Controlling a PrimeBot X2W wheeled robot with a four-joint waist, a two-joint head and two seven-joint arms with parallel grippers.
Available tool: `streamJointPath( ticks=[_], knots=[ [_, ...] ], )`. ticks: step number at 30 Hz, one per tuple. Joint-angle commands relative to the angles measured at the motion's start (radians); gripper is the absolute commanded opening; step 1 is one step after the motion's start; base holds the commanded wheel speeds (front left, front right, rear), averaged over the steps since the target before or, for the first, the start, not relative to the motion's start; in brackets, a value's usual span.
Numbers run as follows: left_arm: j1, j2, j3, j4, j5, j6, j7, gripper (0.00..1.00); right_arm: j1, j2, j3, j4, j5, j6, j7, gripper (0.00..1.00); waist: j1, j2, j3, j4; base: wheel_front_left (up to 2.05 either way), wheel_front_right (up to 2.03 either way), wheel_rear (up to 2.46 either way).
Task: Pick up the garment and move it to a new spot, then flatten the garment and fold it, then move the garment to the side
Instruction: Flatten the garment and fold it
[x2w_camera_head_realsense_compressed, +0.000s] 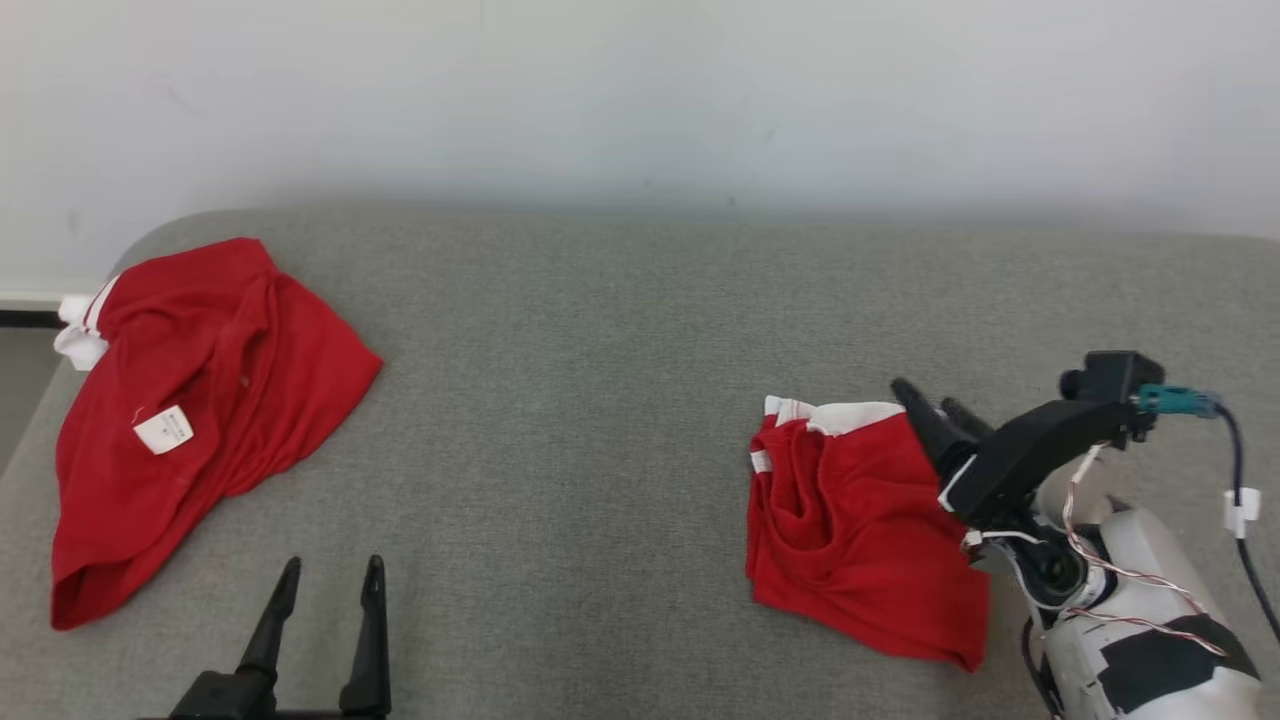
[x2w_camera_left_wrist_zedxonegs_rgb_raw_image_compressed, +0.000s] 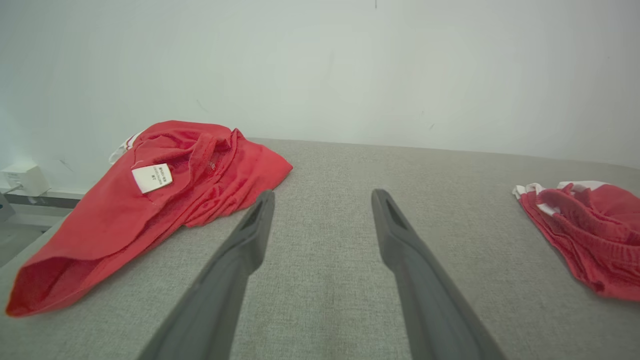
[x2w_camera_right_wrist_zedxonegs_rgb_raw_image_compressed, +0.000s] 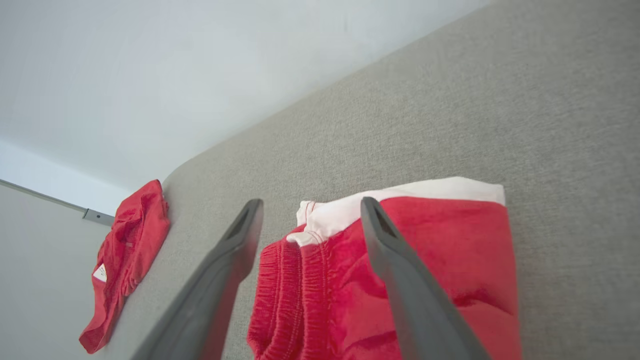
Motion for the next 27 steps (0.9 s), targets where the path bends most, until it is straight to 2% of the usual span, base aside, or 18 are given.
streamJointPath(
  ticks=[1,8,17,23,27],
  knots=[
    [0.012,0.003,0.009,-0.009,0.009,0.001,-0.004,1.0,0.022,-0.013,-0.003,-0.028,0.007,-0.002,-0.022,1.0,0.0,0.0,-0.009,-0.02,0.0,0.0,0.0],
    [0.036,0.001,0.053,-0.032,0.016,0.002,-0.004,1.0,0.121,-0.088,0.029,-0.208,-0.044,-0.002,-0.235,1.0,0.0,0.0,-0.023,-0.066,0.0,0.0,0.0],
    [0.063,-0.003,0.095,-0.053,0.029,0.005,-0.004,1.0,0.257,-0.156,0.108,-0.31,-0.177,-0.002,-0.507,1.0,0.0,0.0,-0.035,-0.109,0.0,0.0,0.0],
    [0.063,-0.003,0.107,-0.051,0.032,0.004,-0.004,1.0,0.324,-0.169,0.127,-0.342,-0.252,-0.002,-0.58,1.0,0.0,0.0,-0.042,-0.118,0.0,0.0,0.0],
    [0.066,-0.001,0.109,-0.049,0.034,0.004,-0.004,1.0,0.384,-0.152,0.115,-0.372,-0.305,-0.002,-0.601,1.0,0.0,0.0,-0.046,-0.12,0.0,0.0,0.0]
  ],
)
